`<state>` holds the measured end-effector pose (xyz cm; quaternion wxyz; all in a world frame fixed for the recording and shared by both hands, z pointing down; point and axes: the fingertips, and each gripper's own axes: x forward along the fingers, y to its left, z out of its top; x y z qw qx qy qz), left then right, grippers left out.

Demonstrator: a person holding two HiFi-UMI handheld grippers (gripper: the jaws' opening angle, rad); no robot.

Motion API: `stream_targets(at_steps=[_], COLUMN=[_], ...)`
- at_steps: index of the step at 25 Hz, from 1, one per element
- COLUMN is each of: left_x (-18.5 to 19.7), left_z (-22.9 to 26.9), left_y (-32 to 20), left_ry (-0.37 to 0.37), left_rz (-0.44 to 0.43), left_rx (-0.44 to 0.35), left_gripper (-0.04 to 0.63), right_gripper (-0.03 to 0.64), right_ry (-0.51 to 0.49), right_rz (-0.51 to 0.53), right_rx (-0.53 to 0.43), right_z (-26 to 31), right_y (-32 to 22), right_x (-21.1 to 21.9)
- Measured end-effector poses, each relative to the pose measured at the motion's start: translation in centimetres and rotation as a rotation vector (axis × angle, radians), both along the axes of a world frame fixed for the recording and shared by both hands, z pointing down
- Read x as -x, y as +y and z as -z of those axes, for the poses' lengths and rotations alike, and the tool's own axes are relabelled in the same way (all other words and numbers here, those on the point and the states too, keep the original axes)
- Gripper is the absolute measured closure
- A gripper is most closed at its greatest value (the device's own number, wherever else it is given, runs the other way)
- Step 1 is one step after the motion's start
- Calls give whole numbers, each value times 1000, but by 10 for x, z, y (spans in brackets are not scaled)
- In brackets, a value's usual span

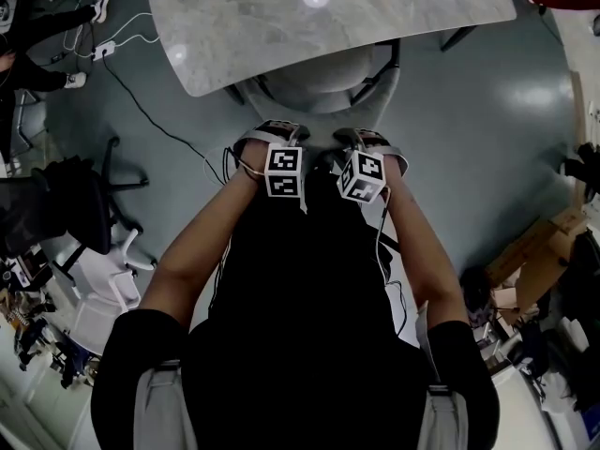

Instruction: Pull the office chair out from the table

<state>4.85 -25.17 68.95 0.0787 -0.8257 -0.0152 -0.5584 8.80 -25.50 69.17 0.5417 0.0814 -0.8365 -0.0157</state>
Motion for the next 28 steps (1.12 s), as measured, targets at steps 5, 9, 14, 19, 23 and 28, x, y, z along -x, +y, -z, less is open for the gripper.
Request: stream_targets(at_steps=[5, 9, 14, 19, 23, 28], left_x=[2, 1, -1, 0, 0, 0], left_z=[-1, -1, 0, 1, 1, 2], left_y=[0, 1, -2, -2, -1, -1], left_ry=[-4, -2, 2, -10, -16, -21], left_rz=[17, 34, 34, 33, 36, 36], left_rx=[0, 12, 34, 39, 39, 37], left_gripper=[486, 500, 509, 514, 515, 515], right_gripper=[477, 491, 505, 509, 511, 511], right_ry=[1, 4, 17, 22, 25, 27], right_rz=[-8, -15, -21, -23, -28, -34], right_rx=[5, 11, 30, 34, 31, 40], right_z=[0, -1, 0, 2, 2, 3], right_y=[1, 2, -1, -2, -1, 0], right_x=[2, 1, 0, 0, 0, 0])
